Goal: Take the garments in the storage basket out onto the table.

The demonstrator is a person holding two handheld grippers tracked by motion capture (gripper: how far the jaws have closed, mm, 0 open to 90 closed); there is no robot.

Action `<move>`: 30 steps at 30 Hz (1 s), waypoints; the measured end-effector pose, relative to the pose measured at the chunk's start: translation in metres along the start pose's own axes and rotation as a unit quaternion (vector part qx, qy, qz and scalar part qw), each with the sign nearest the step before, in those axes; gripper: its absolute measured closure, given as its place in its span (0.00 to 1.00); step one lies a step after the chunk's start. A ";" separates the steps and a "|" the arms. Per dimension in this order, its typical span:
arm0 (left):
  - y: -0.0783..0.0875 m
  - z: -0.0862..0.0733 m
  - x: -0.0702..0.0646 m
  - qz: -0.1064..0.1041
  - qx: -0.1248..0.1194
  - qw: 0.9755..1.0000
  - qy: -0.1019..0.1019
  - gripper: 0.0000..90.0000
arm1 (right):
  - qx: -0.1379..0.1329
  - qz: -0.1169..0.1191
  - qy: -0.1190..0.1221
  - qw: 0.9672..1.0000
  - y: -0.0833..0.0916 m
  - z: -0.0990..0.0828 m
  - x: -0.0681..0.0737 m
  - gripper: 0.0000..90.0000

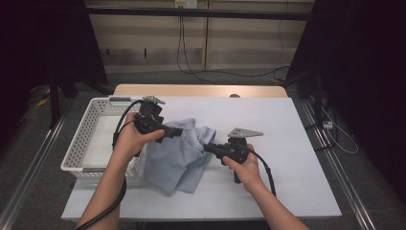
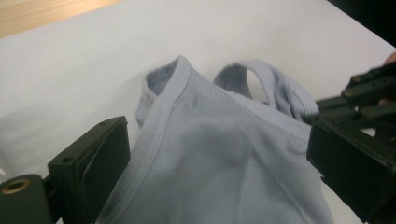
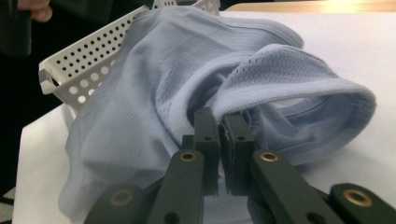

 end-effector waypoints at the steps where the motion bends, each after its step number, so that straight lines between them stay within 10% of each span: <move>1: -0.003 0.004 0.002 0.003 -0.003 1.000 0.003 0.07 | 0.003 0.000 0.002 1.000 0.000 -0.001 0.001 0.96; 30: -0.066 0.023 0.026 0.020 0.029 0.999 0.021 0.12 | 0.022 -0.003 0.013 1.000 -0.002 -0.010 0.001 0.96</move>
Point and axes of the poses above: each handheld gripper's, and its own axes: y roughly backward along the jaws, z roughly out of its top, x roughly to its left, the point moved 8 cm from there along -y, roughly forward along the jaws, and after that the axes turned 7 degrees about y, right-handed, at the moved point
